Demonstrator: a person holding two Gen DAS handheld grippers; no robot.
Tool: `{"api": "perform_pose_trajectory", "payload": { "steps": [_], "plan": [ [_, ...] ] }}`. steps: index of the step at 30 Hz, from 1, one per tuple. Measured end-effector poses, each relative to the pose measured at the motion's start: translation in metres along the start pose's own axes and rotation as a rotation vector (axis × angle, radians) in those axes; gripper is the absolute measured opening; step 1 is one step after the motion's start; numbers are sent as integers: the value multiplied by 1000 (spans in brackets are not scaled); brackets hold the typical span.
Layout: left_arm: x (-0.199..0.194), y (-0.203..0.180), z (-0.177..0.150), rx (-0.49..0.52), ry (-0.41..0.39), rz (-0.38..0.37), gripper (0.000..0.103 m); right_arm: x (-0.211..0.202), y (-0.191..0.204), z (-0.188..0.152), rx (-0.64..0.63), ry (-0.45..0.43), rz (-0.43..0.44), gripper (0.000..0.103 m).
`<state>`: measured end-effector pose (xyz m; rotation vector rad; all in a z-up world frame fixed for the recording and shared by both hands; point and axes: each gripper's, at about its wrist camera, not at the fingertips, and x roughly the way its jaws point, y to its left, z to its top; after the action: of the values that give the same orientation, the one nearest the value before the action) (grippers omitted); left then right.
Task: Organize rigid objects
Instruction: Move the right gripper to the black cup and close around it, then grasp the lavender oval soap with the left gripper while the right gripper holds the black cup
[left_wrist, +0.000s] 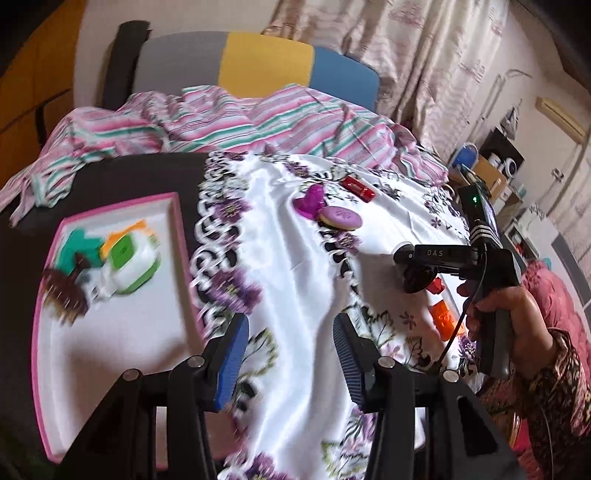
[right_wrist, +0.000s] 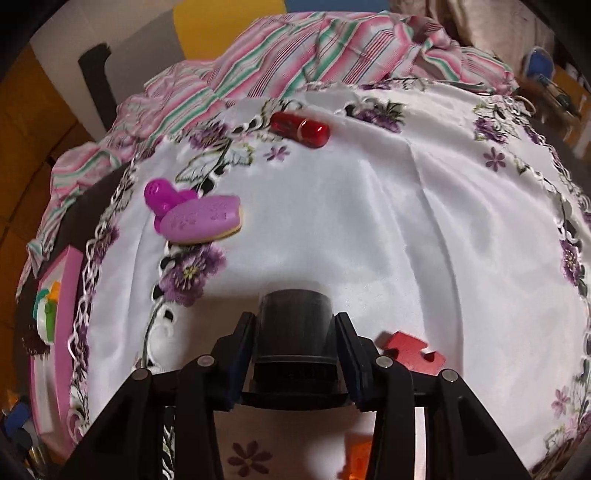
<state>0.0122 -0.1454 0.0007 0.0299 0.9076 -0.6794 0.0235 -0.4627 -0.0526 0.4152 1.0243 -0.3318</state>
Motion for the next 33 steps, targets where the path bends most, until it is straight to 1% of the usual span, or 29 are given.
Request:
{"api": "perform_pose_trajectory", "payload": {
  "steps": [4, 7, 10, 12, 15, 19, 20, 23, 25, 31, 33],
  "plan": [
    [22, -18, 21, 42, 16, -23, 48, -1, -21, 1, 133, 5, 85, 44],
    [45, -34, 40, 79, 25, -43, 48, -4, -29, 1, 180, -4, 102, 44],
    [71, -53, 57, 145, 37, -61, 48, -5, -28, 0, 191, -4, 118, 44],
    [92, -67, 68, 210, 48, -64, 48, -6, -26, 0, 186, -6, 111, 44],
    [118, -79, 80, 272, 69, -49, 48, -6, -29, 1, 192, -12, 110, 44],
    [154, -96, 95, 393, 99, -5, 48, -5, -35, 1, 217, -1, 119, 44],
    [161, -99, 97, 414, 102, 2, 48, -4, -36, 0, 224, 4, 124, 44],
    [175, -103, 104, 444, 125, -11, 48, -1, -35, -1, 228, 16, 133, 44],
    [186, -109, 108, 488, 140, -9, 48, -1, -33, -1, 222, 17, 136, 44],
    [208, -119, 113, 555, 176, -27, 48, -1, -29, 0, 209, 21, 141, 44],
    [211, -122, 113, 584, 164, -12, 48, 0, -29, 0, 210, 26, 147, 44]
  ]
}}
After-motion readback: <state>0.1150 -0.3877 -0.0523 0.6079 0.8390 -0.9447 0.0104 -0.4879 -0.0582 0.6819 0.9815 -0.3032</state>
